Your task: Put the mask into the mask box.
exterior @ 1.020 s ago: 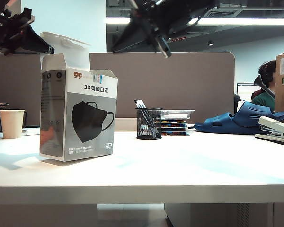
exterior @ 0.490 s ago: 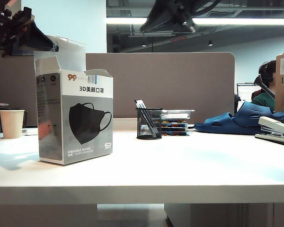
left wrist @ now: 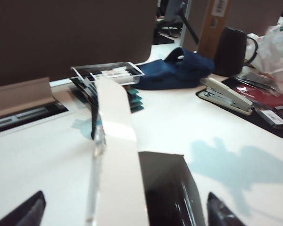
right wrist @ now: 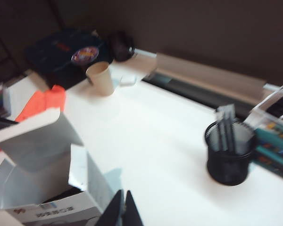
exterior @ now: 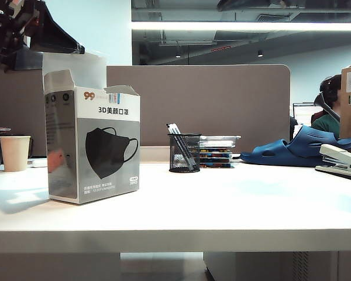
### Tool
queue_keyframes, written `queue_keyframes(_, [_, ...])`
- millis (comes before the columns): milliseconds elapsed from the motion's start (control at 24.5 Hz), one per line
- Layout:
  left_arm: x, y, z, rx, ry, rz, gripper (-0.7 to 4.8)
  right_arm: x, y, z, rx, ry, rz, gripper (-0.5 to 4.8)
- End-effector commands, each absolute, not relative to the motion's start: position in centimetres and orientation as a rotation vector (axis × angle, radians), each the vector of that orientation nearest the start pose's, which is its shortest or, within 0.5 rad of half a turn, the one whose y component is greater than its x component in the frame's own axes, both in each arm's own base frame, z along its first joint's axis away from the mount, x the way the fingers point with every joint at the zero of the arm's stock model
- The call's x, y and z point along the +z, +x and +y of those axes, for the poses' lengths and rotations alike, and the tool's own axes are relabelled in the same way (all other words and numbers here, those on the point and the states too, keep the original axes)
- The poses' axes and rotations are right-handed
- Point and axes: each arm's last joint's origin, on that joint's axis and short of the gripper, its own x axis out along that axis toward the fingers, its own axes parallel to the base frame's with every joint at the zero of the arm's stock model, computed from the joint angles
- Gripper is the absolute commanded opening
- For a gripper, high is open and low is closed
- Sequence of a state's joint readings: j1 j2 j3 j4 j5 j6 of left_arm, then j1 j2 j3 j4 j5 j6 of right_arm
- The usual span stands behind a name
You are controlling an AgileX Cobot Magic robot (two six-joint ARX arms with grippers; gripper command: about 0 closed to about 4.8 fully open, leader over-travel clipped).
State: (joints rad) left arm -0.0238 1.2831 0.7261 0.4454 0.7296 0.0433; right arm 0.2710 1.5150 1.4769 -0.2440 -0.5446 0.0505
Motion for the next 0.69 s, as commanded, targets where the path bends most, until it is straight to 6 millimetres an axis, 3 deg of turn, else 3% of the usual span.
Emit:
queue_keyframes(41, [28.0,27.0,-2.4,-0.732,0.025,0.034,4.79,40.7,31.8,9.3,0.746,0.075,0.245,-0.09])
queue_keyframes(490, [32.0,24.1,-1.4,-0.643,0.081,-0.123,4.79,43.1,30.0,5.4,0.616,0.069,0.162,-0.09])
queue_keyframes(694, [33.4,22.6,-0.6,-0.515,0.092,-0.167,4.79,44.0,28.8,4.0,0.48,0.062,0.148,-0.09])
